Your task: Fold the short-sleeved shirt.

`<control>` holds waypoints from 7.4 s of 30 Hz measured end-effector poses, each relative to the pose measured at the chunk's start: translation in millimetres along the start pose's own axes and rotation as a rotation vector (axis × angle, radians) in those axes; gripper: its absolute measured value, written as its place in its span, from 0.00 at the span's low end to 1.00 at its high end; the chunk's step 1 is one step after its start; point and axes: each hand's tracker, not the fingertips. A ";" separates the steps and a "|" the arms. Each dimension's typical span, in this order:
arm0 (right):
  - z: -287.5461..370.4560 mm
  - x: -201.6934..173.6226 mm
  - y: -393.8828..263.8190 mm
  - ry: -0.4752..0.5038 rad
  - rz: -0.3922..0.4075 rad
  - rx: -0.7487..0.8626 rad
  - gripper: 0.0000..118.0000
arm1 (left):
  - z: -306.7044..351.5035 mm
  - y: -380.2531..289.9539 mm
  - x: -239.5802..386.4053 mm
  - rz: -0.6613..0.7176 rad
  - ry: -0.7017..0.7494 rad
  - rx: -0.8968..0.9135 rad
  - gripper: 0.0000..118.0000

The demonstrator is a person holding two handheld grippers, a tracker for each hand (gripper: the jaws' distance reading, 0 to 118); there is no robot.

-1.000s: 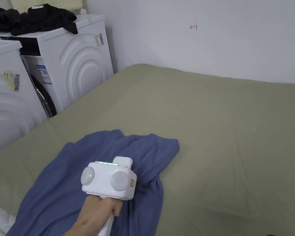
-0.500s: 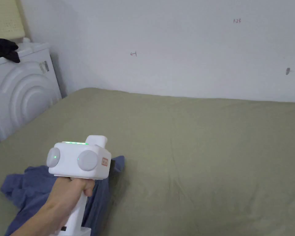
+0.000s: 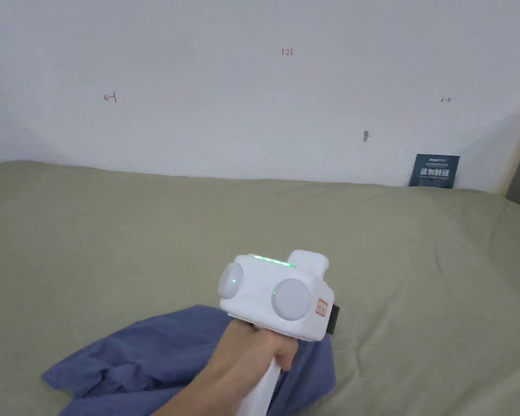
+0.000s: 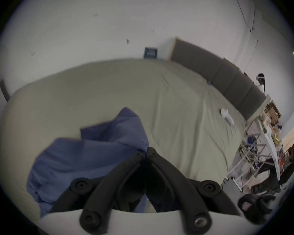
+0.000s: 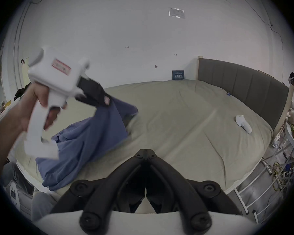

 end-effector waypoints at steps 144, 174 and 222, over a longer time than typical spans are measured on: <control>-25.6 92.4 345.1 -0.035 0.013 0.171 0.02 | 356.3 42.9 -229.5 0.259 0.825 0.362 0.01; -183.3 82.9 198.4 -0.054 0.082 -0.101 0.02 | 180.8 -72.2 -302.9 0.312 0.772 0.156 0.01; 88.9 -81.4 24.9 0.078 0.082 0.355 0.01 | 322.5 -220.2 -30.0 0.046 0.580 0.650 0.00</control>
